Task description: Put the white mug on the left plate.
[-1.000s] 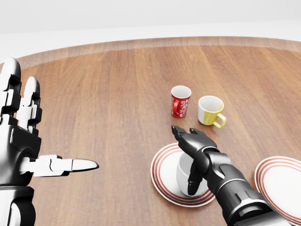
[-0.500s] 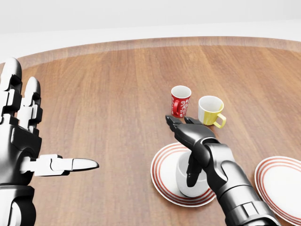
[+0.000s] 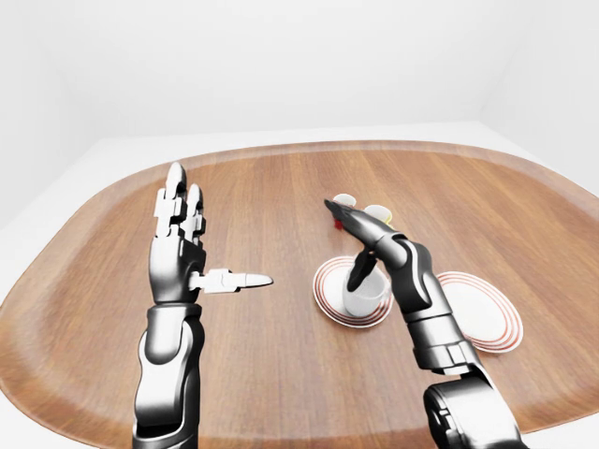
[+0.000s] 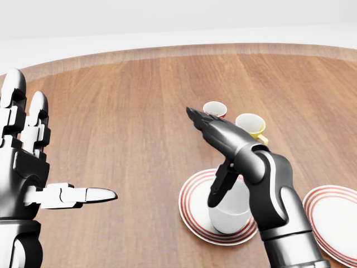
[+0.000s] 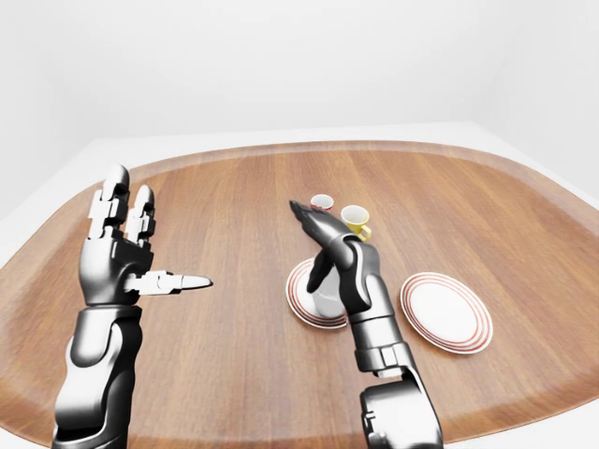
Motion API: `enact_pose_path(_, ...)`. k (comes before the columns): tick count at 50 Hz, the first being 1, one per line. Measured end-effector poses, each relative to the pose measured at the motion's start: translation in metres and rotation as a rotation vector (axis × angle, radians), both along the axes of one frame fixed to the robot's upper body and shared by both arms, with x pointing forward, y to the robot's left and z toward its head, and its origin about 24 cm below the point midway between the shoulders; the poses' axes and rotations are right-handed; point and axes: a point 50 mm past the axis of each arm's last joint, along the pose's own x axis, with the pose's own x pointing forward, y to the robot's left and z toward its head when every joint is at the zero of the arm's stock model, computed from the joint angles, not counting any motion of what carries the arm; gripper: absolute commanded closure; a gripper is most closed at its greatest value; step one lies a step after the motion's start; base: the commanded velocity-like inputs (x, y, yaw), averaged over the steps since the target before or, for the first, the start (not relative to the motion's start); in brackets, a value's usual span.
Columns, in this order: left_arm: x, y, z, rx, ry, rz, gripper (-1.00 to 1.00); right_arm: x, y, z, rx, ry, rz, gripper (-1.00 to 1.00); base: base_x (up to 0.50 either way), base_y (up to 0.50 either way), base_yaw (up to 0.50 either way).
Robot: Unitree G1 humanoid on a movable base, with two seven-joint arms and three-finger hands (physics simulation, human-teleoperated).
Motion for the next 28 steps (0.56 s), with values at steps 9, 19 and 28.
enact_pose_path(9, 0.000, 0.000, 0.000, 0.001, -0.001, 0.000, -1.00, -0.004, 0.001, 0.022, 0.224, -0.060, 0.051, -1.00, 0.00, 0.00, 0.00)
enact_pose_path(19, -0.001, 0.000, 0.001, 0.001, -0.005, 0.000, -1.00, -0.014, -0.005, 0.020, 0.382, -0.070, 0.061, -1.00, 0.00, 0.00, 0.00)
enact_pose_path(28, -0.001, 0.000, 0.002, 0.002, -0.011, 0.001, -1.00, -0.026, -0.010, 0.014, 0.565, -0.070, 0.051, -1.00, 0.00, 0.00, 0.00)
